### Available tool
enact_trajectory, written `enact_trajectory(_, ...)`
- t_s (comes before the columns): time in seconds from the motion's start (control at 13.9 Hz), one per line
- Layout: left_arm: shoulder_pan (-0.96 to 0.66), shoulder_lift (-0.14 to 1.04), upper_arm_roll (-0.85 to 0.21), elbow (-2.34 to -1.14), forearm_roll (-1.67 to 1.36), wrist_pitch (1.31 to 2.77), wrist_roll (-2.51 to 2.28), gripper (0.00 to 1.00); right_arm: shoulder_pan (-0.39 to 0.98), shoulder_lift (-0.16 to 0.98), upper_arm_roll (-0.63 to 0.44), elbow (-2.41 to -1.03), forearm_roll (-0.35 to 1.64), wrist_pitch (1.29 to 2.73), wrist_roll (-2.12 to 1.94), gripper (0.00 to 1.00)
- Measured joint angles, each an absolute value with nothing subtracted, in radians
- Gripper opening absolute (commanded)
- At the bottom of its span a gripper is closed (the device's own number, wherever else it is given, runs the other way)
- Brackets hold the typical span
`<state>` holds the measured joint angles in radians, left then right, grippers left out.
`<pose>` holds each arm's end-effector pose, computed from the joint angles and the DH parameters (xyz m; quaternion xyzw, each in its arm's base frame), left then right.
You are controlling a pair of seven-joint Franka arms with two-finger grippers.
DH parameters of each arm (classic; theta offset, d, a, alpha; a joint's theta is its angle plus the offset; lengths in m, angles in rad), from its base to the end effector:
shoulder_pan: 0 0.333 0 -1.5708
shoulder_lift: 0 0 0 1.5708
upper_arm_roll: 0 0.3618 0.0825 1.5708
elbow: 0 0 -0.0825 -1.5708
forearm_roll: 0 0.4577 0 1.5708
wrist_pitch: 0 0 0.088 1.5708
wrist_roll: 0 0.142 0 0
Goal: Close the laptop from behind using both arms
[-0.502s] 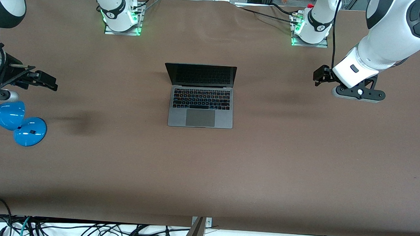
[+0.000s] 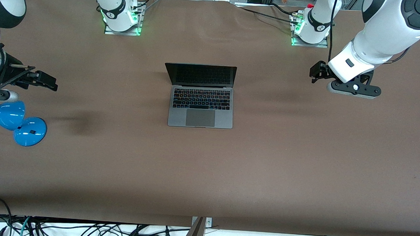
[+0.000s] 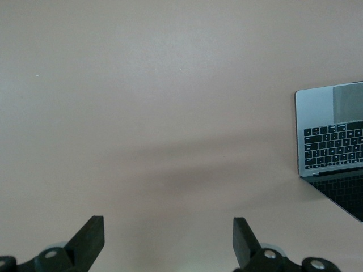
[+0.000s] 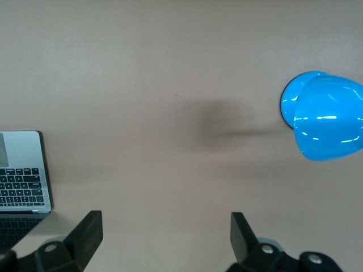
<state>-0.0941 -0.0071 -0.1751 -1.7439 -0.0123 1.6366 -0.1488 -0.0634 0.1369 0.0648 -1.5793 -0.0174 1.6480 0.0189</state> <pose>0.5956 -0.1663 0.5510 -0.9970 0.0593 0.0502 0.0050 0.6740 -0.0037 0.5480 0.9994 -0.0079 -0.0339 0.0046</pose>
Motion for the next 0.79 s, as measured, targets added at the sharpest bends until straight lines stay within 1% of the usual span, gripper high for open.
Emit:
enact_trajectory(0.5,-0.094,-0.009,-0.179,-1.744,-0.048,1.623,-0.151,1.00,-0.062,0.136,0.069,-1.580,-0.017,1.623,0.019,1.00)
enact_trajectory(0.79,-0.095,-0.009,-0.226,-1.745,-0.055,1.614,-0.217,1.00,-0.058,0.127,0.074,-1.580,-0.015,1.617,0.024,1.00)
